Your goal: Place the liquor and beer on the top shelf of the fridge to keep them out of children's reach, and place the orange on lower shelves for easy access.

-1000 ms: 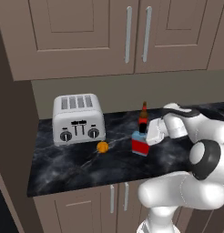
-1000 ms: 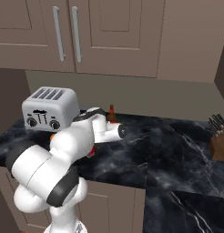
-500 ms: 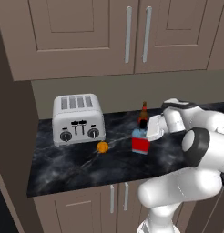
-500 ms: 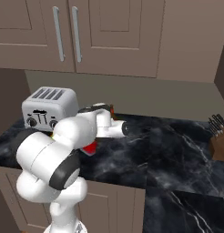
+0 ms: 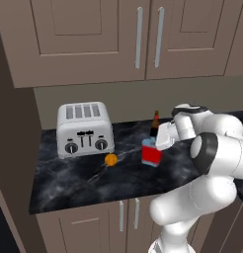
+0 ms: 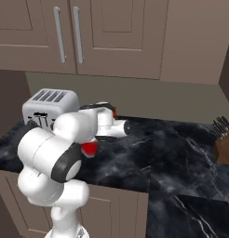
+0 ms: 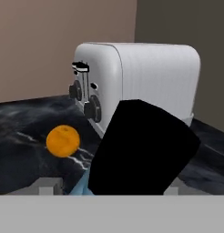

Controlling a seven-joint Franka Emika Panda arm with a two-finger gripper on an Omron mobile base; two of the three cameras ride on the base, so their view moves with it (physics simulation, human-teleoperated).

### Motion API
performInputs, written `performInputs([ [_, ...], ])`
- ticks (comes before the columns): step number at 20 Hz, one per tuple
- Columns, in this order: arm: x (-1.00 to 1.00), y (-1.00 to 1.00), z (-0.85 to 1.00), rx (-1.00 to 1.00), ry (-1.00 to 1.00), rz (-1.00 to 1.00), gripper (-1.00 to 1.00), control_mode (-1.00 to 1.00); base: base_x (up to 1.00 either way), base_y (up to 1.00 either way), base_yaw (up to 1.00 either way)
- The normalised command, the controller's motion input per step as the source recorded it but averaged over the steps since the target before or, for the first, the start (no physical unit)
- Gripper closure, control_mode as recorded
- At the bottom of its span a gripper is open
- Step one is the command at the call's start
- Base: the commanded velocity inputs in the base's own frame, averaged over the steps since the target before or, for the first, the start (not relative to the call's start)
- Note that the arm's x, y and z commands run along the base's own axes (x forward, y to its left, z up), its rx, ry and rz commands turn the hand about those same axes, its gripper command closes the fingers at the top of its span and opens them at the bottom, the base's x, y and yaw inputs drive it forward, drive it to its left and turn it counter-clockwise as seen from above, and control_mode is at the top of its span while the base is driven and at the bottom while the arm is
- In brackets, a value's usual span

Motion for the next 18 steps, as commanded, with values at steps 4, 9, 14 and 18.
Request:
performInputs([
  [4,0.0,0.24,-0.25,0.0,-0.02,0.01,1.0,-1.0,0.0,0.0,0.0],
  [9,-0.04,0.0,0.0,0.0,0.0,0.0,1.0,-1.0,0.0,0.0,0.0],
  [14,-0.45,0.0,0.32,0.0,-0.08,0.06,1.0,-1.0,0.0,0.0,0.0],
  [18,-0.65,0.0,0.75,-0.01,-0.28,0.11,1.0,-1.0,0.0,0.0,0.0],
])
